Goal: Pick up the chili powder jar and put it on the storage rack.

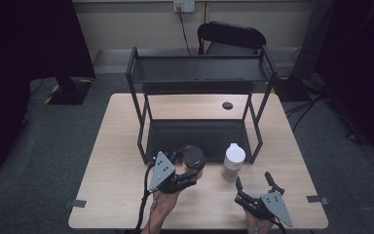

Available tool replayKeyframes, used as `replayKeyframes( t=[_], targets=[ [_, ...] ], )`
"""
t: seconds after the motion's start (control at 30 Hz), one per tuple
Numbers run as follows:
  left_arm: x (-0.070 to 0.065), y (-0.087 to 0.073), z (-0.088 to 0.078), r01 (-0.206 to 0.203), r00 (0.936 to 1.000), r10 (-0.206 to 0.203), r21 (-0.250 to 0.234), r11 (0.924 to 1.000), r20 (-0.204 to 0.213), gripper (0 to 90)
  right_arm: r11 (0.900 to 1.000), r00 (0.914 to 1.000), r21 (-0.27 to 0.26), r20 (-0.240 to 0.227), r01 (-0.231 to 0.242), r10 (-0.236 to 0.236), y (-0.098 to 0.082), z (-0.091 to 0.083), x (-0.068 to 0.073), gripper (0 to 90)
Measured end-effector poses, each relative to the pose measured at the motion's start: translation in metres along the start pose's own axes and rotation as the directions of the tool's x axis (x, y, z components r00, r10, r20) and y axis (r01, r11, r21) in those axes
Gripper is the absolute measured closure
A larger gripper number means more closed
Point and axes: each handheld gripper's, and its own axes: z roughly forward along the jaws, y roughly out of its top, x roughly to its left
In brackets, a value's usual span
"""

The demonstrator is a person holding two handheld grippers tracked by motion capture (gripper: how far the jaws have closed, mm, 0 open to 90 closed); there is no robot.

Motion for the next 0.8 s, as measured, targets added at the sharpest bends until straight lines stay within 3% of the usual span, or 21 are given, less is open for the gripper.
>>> replayKeyframes(
  t=[0.6,0.8],
  targets=[
    [0.031,0.062,0.003,-0.026,0.9979,0.022,-0.06,0.9979,-0.06,35.3,1.0,1.0,0.0,0.001,0.0,0.0,0.0,0.0,0.0,2.6],
    [0.047,0.084,0.008,0.002,0.9982,-0.007,-0.074,0.9972,-0.06,35.3,1.0,1.0,0.0,0.001,0.0,0.0,0.0,0.0,0.0,2.5]
  ],
)
